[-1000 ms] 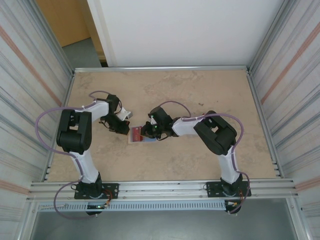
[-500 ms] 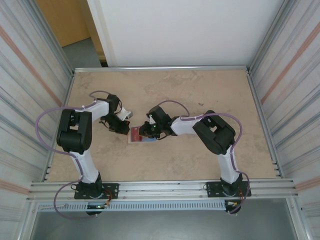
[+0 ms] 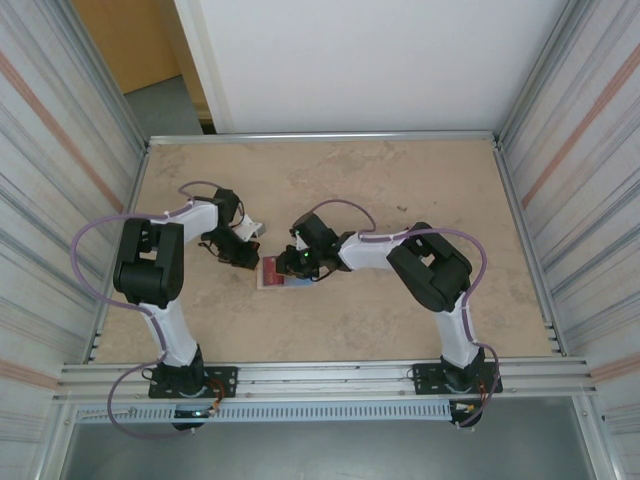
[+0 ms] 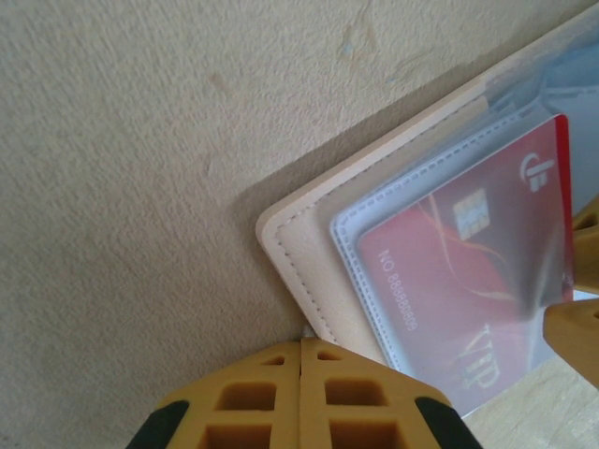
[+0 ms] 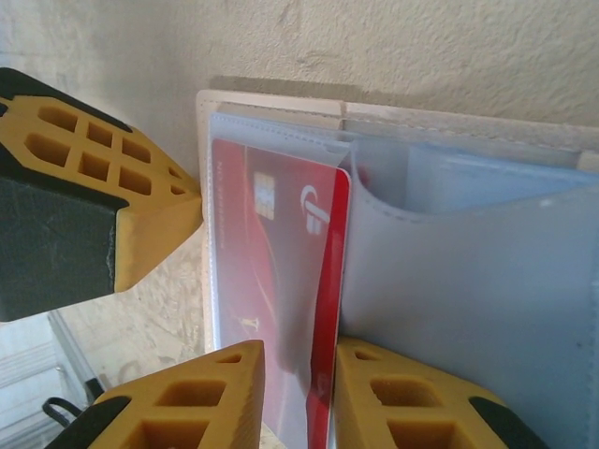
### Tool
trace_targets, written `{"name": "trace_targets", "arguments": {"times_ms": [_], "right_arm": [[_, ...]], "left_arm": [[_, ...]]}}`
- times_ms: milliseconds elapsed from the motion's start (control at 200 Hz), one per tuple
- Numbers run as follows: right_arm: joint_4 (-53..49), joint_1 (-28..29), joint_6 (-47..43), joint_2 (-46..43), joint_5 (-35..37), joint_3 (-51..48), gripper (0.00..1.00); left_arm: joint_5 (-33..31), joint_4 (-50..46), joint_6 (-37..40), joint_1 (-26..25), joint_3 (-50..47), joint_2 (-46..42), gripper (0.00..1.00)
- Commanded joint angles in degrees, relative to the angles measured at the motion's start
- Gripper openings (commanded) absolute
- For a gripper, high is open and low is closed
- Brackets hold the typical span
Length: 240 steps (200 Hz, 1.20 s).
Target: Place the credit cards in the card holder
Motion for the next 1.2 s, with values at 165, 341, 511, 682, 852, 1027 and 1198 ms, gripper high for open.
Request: {"name": "trace_targets", "arguments": {"times_ms": [165, 341, 511, 682, 852, 1027, 1198], "right_arm": [[-12.64, 2.25, -4.96, 0.85, 3.79, 6.02, 0.27], [-14.27, 2.4, -5.08, 0.8, 4.29, 7.06, 0.28], [-17.61, 2.3, -5.99, -1.3, 5.46, 7.35, 0.3], [-20.31, 1.95, -7.02, -4.68, 6.74, 5.49, 0.31], [-20.54, 1.03, -7.12, -9.3, 7.47, 1.38, 0.31], [-19.2, -1.33, -6.97, -13.04, 7.16, -3.08, 0.2], [-16.23, -3.89, -6.26, -14.18, 5.38, -6.29, 0.08]], "left_arm": [[-0.42, -0.01, -0.56, -0.9, 0.1, 1.31, 0.0], [-0.19, -0.08, -0.55, -0.99, 0.14, 1.36, 0.0], [-0.2, -0.09, -0.47, -0.99, 0.09, 1.03, 0.0], [-0.38, -0.12, -0.73, -1.07, 0.27, -0.14, 0.0], [-3.32, -0.14, -0.05, -3.16, 0.28, -5.25, 0.13], [-2.79, -0.08, -0.93, -8.64, 0.13, -11.15, 0.17], [-0.85, -0.82, -2.0, -14.64, 0.86, -11.28, 0.17]]}}
